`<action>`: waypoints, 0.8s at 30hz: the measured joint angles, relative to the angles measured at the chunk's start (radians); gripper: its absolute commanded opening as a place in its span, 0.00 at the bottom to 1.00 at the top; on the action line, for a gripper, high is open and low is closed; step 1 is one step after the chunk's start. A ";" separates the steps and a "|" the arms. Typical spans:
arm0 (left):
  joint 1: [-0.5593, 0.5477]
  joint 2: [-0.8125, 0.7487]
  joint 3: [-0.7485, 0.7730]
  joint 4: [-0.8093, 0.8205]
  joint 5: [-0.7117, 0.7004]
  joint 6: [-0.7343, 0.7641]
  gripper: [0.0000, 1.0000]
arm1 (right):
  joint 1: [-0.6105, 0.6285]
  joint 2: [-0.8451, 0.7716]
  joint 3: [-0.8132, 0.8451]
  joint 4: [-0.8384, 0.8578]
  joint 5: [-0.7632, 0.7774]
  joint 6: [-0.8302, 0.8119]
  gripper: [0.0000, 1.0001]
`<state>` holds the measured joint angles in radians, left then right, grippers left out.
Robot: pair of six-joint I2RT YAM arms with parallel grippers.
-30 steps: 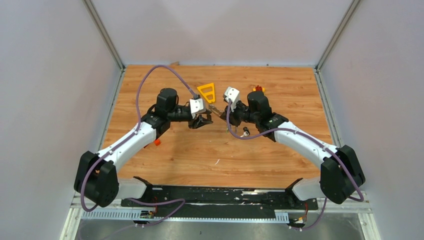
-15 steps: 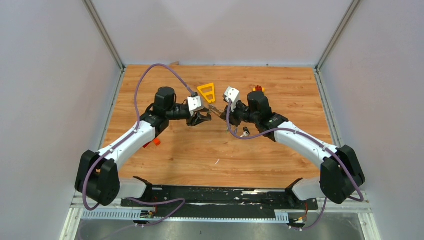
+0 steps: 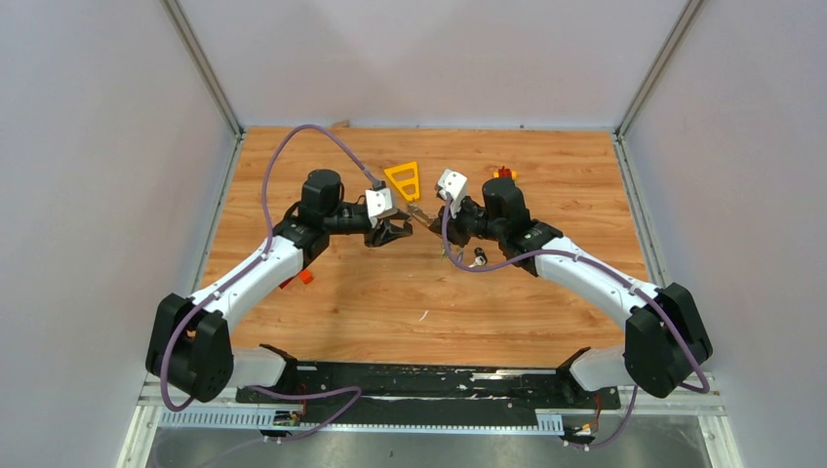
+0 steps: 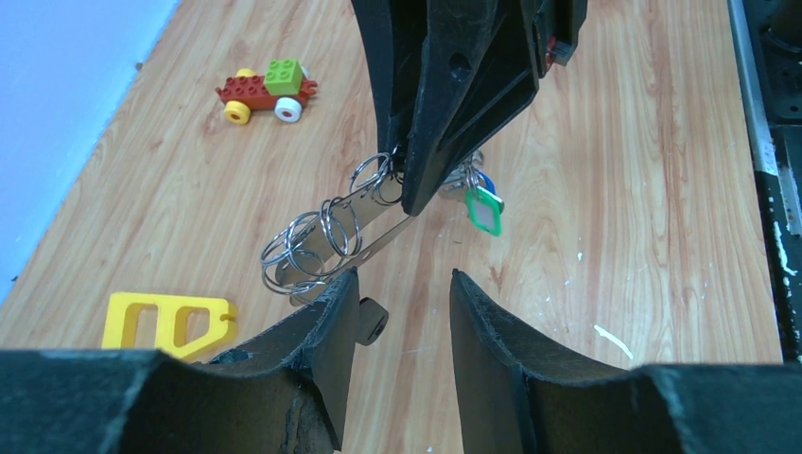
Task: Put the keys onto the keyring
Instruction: Adjust the keyring.
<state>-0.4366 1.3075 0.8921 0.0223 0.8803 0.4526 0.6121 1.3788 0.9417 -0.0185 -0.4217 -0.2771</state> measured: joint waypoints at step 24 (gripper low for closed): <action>0.014 0.011 0.024 0.037 0.027 -0.048 0.47 | 0.000 0.000 0.000 0.000 -0.008 0.000 0.00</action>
<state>-0.4229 1.3186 0.9161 0.0589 0.9073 0.4049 0.6121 1.3788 0.9417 -0.0185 -0.4294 -0.2771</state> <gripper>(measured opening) 0.469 0.126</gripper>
